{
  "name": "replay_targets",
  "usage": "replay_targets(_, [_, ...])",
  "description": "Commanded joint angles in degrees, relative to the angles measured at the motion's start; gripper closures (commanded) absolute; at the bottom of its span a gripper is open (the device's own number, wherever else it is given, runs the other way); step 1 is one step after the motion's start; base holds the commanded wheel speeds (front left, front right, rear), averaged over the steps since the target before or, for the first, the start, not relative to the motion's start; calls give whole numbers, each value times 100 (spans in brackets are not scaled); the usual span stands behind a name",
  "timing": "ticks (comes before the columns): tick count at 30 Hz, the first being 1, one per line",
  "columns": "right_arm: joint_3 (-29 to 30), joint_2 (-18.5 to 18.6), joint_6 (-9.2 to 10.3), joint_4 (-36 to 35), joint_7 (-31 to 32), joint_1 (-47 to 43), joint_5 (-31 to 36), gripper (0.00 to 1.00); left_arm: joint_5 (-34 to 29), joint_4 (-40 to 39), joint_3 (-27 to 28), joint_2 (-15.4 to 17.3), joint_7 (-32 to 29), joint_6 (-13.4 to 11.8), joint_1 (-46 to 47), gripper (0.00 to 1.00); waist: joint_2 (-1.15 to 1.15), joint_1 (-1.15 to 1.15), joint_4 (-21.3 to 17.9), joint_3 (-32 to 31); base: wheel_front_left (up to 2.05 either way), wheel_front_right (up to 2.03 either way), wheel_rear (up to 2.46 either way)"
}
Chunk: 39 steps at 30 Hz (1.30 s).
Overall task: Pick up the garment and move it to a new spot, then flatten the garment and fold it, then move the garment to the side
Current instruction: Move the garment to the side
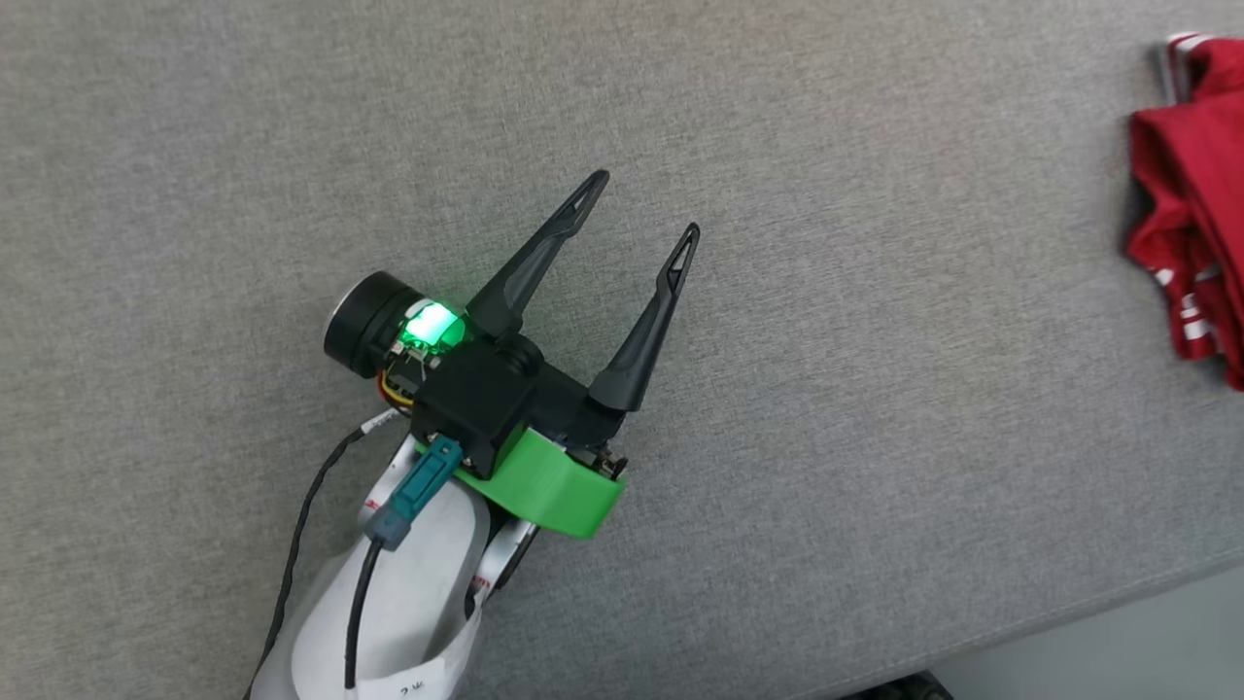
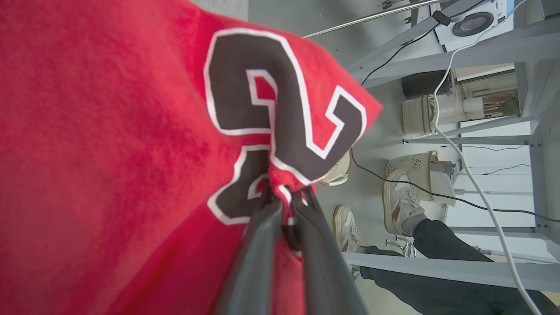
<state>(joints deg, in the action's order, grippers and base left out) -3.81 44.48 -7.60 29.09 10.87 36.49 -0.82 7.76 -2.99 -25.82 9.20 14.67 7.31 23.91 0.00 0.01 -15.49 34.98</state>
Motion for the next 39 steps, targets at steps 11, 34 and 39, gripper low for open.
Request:
replay_targets(11, [580, -425, 11, 519, -337, 552, 548, 0, -69, -125, 26, -23, 33, 18, 97, 0, 0, -1, 237, 197, 0, 0, 0])
replay_targets(34, [594, -1733, 11, -1236, -939, -688, -596, 0, 298, 620, 1501, -466, 33, -162, -1094, 0, 0, -1, 1056, -2116, 0, 0, 0])
replay_targets(39, [784, -2396, 11, -2075, -1096, -1431, -877, 0, 302, 717, 1827, -529, 33, -214, -1473, 0, 0, -1, 1322, -2570, 0, 0, 0])
